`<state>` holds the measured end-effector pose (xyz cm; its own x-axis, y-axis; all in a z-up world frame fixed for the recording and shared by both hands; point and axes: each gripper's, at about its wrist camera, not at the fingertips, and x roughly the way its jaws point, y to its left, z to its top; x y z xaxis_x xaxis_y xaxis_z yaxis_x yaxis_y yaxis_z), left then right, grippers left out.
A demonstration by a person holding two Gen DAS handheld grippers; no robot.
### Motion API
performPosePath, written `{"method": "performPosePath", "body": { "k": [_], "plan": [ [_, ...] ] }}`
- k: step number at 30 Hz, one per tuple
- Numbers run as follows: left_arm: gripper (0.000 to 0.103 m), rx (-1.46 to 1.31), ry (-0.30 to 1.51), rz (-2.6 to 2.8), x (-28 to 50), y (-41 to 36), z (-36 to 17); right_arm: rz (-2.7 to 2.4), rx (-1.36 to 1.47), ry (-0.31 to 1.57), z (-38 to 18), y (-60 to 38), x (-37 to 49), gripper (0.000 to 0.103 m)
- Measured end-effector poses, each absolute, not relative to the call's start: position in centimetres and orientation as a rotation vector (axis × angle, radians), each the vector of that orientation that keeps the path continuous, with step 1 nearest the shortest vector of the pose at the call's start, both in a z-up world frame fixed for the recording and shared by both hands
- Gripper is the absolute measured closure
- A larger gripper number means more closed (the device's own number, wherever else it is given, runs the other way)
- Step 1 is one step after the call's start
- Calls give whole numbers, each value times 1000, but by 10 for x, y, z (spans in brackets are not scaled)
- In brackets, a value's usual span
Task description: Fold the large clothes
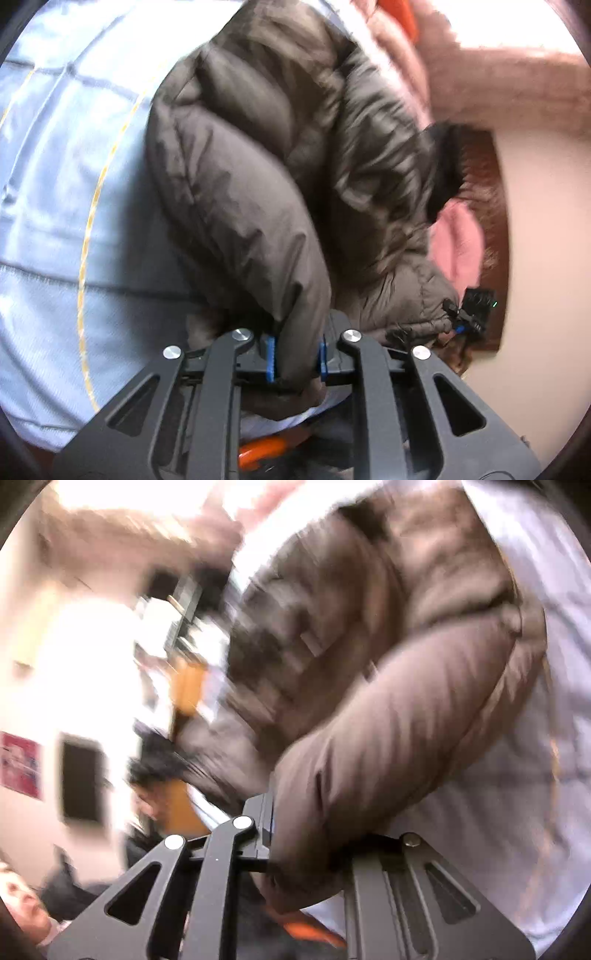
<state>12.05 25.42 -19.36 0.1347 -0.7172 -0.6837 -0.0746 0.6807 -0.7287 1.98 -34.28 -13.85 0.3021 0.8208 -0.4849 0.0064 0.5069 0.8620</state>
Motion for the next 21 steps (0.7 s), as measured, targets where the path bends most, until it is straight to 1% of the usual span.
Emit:
{"method": "performPosePath", "body": {
  "k": [2,5,11,15,18,21],
  "plan": [
    [88,-753,1338,-523,135,262,-184,644,962,1041,-126,-354,32,91],
    [88,-819,1280,-513,156,262,-173,622,994,968,-117,-356,57,92],
    [88,-815,1127,-422,197,249,-136,559,1159,763,-104,-360,108,92],
    [88,-841,1049,-344,224,237,-124,430,1283,610,-115,-379,152,92],
    [88,-896,999,-290,236,242,-125,266,1200,597,-123,-384,179,92],
    [88,-911,958,-236,236,245,-120,128,1191,622,-150,-392,210,93]
  ]
}}
